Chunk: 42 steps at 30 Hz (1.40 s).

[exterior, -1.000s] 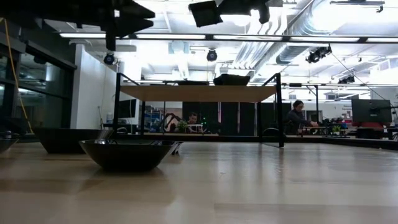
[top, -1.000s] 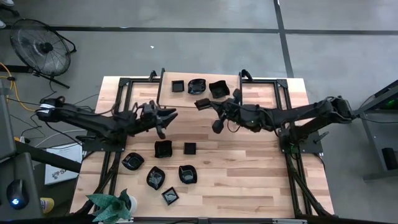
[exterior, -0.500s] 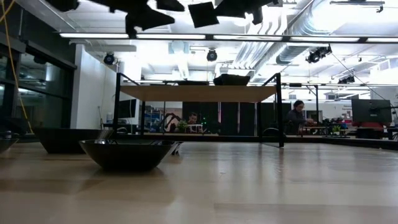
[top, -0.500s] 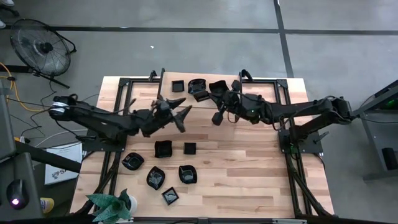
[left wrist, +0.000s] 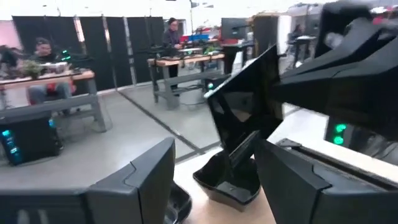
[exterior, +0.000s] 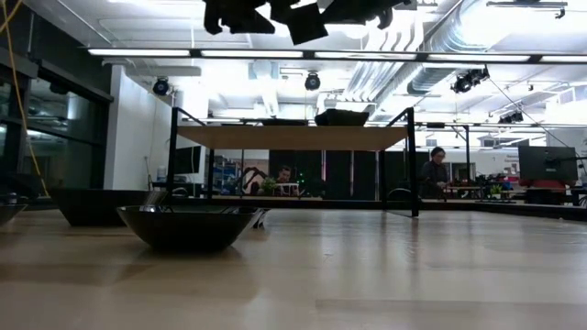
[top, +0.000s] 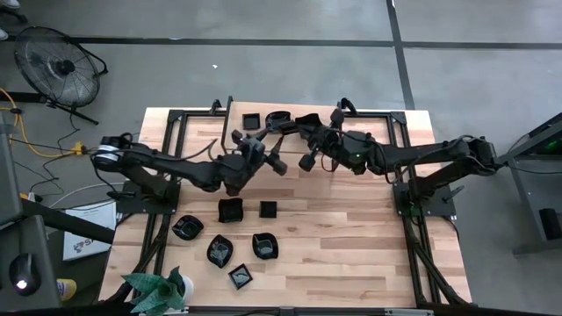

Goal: Pick & Place Mini shaped plates
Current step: Stack the square-shaped plate on the square-shaped plate

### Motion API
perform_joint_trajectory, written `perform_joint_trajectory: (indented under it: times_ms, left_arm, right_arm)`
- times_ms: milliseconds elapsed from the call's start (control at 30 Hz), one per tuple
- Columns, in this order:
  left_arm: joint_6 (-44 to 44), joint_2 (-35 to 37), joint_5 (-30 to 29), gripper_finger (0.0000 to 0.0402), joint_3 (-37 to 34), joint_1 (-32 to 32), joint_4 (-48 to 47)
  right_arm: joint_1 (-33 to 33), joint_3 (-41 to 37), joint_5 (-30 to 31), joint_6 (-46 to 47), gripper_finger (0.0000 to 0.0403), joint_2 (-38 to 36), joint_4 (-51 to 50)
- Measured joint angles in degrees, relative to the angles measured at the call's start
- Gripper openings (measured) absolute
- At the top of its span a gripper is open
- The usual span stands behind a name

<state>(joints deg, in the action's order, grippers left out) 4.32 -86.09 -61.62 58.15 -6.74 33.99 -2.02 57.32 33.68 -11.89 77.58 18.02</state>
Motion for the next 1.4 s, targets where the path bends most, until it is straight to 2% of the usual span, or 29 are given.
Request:
perform_joint_trajectory:
  times_ms: [167,600,833,1400]
  left_arm:
    - [-0.09,-1.11,0.67,0.0204,1.25,0.04,0.10]
    - [-3.30,-1.16,0.63,0.0115,1.29,1.11,0.12]
    - [-3.32,-1.18,0.67,0.0074,1.29,1.11,0.12]
    - [-4.78,-1.18,2.05,0.0062,1.29,1.11,0.10]
  right_arm:
    - [0.00,0.00,-1.03,-2.09,0.0000,0.00,-0.02]
    - [0.00,0.00,-2.47,-3.85,0.0000,0.00,0.02]
    - [-0.20,0.00,0.63,-5.10,0.0000,0.00,0.07]
    - [-0.26,0.00,-1.25,-4.71,0.0000,0.02,0.22]
